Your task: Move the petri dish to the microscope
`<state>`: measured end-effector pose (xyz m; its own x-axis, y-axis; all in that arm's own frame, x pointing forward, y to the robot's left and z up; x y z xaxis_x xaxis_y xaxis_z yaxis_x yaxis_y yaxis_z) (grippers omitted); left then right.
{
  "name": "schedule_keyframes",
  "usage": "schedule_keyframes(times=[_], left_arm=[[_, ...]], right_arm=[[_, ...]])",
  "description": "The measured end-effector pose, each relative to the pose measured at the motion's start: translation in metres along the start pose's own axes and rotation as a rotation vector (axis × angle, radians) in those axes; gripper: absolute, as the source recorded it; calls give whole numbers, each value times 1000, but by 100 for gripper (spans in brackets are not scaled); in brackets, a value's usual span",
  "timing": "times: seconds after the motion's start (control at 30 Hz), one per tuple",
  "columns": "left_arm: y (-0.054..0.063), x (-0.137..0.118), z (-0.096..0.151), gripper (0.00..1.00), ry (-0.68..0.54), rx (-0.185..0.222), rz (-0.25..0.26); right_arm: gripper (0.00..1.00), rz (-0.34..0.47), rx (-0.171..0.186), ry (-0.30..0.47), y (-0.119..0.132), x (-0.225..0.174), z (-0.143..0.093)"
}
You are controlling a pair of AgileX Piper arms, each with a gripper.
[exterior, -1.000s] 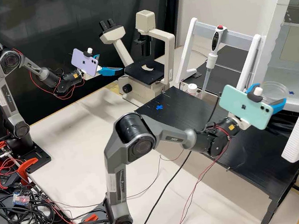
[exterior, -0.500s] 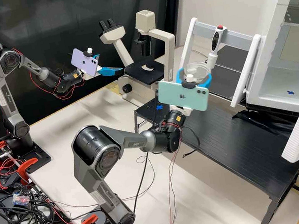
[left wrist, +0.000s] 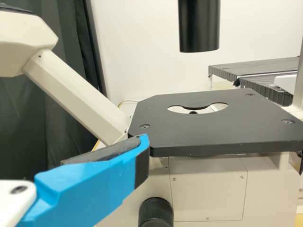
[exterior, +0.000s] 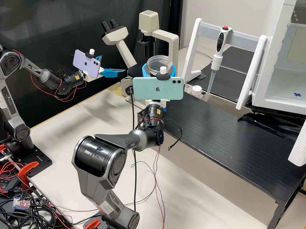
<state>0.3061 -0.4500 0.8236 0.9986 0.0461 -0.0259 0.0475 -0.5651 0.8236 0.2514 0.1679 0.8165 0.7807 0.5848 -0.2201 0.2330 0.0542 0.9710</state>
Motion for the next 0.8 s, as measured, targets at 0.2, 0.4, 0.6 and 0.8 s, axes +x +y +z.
schedule_keyframes(times=[0.2,0.4,0.6,0.8], left_arm=[[0,0,0,100,0,0,0],[0,0,0,100,0,0,0],[0,0,0,100,0,0,0],[0,0,0,100,0,0,0]], right_arm=[[0,-38,-19,-3,-16,16,2],[0,-83,-48,2,-31,36,2],[0,-101,-67,6,-40,52,2],[0,-129,-77,20,-51,73,3]])
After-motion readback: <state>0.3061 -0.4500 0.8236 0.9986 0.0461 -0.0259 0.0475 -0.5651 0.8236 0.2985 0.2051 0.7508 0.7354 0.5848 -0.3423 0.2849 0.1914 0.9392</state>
